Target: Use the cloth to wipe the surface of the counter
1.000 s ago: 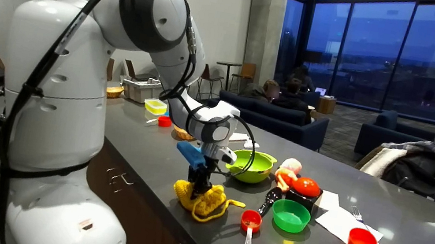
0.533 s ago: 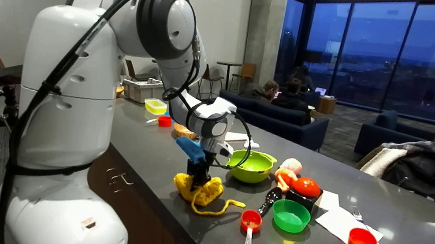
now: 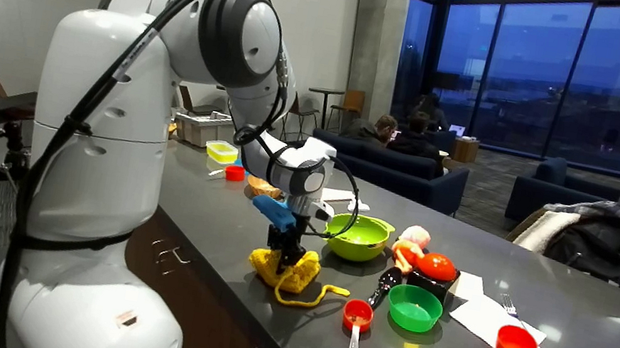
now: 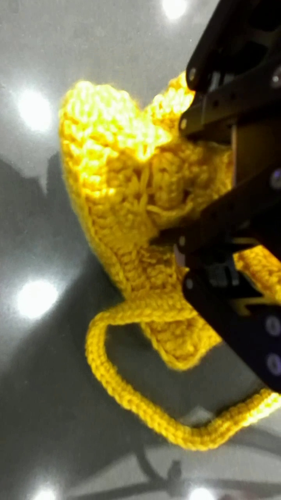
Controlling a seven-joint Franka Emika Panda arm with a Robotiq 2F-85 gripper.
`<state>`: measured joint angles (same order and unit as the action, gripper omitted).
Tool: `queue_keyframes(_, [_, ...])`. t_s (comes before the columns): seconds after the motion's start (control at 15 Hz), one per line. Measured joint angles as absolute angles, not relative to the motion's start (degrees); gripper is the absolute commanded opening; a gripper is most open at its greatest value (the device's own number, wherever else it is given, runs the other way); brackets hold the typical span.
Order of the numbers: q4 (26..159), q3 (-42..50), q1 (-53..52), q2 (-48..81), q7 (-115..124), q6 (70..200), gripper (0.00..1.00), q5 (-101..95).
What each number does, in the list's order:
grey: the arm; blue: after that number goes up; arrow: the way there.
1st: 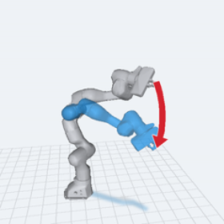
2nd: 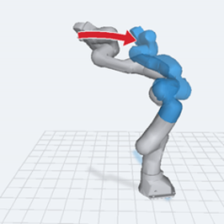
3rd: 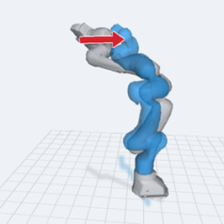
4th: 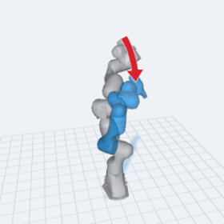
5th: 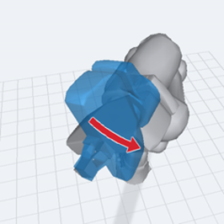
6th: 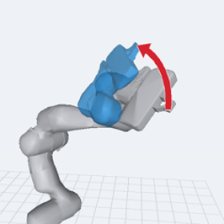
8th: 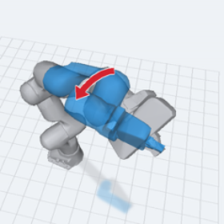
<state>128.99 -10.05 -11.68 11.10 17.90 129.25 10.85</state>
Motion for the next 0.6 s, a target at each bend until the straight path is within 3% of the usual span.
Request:
queue_keyframes(0.27, [128.98, -9.93, -11.68, 10.76, 18.01, 129.26, 0.99, 9.49])
queue_keyframes(0.6, [128.93, -9.79, -11.67, 9.78, 18.53, 129.30, 1.00, 8.07])
